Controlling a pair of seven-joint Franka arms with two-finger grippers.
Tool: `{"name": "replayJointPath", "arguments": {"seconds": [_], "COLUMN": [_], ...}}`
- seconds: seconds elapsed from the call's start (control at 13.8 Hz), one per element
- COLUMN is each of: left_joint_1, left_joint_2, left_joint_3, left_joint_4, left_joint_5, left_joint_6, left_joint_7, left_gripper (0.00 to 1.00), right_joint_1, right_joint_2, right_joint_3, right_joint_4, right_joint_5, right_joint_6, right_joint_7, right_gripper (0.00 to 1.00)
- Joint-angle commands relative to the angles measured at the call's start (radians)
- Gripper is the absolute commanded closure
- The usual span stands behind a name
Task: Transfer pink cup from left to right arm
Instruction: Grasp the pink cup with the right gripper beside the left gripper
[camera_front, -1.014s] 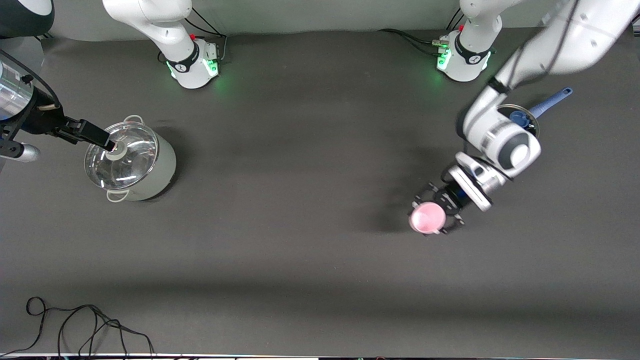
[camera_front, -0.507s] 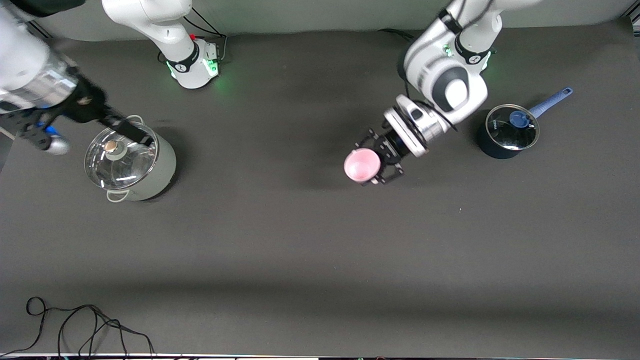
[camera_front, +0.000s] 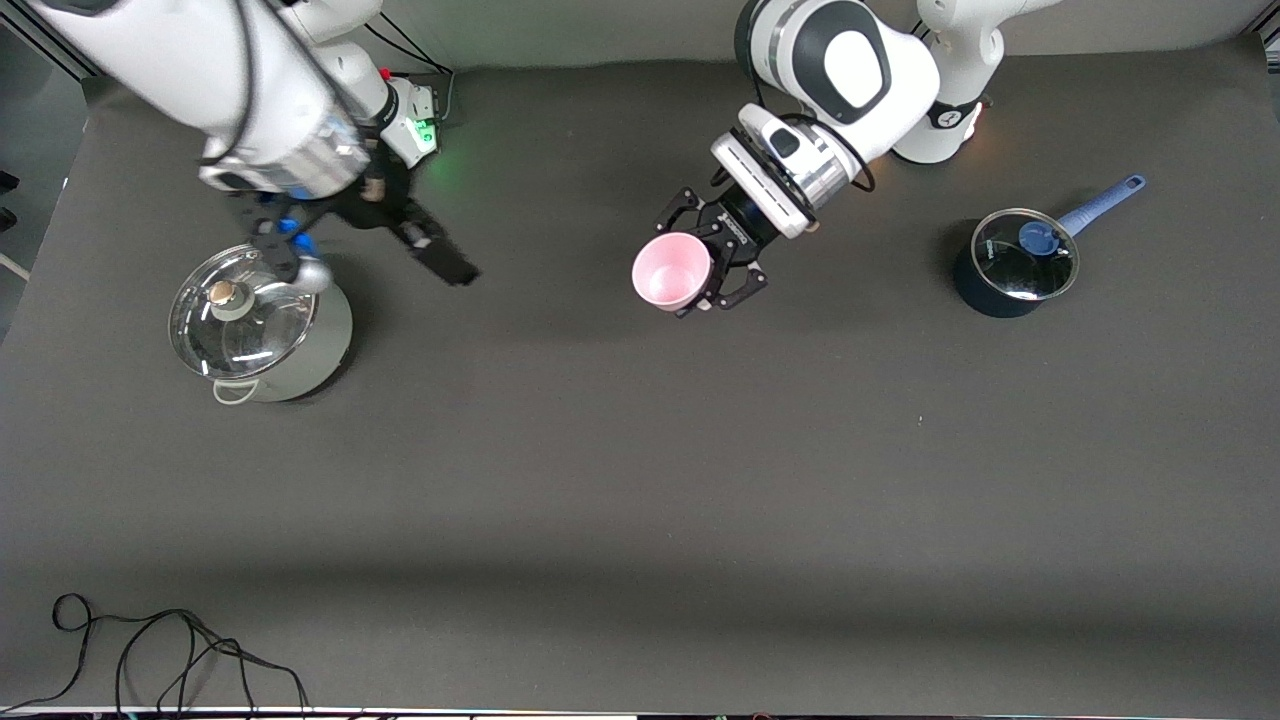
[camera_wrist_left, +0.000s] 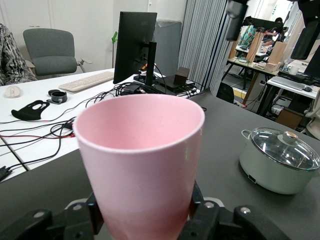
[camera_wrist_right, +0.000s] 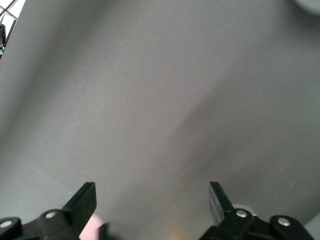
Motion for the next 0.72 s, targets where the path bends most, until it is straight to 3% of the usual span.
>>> {"name": "replayJointPath", "arguments": {"seconds": [0.0,0.65], "left_joint_1": [-0.012,-0.010], "left_joint_2": [0.000,0.003], "left_joint_3": [0.010,0.012], "left_joint_4": [0.013,0.013], "left_joint_5": [-0.017,-0.017], "left_joint_6": [0.015,0.016], "left_joint_7": [-0.002,-0.002], "left_gripper": [0.57,0.55], "right_joint_1": [0.093,0.228], "right_joint_2": [0.138,0.224], "right_joint_3": [-0.012,-0.012], "right_joint_4": [0.211,0.248], "right_joint_5": [0.021,0.020], "right_joint_6": [-0.028,0.150], "right_joint_7": [0.194,0.342], "right_gripper": [0.01,0.01]}}
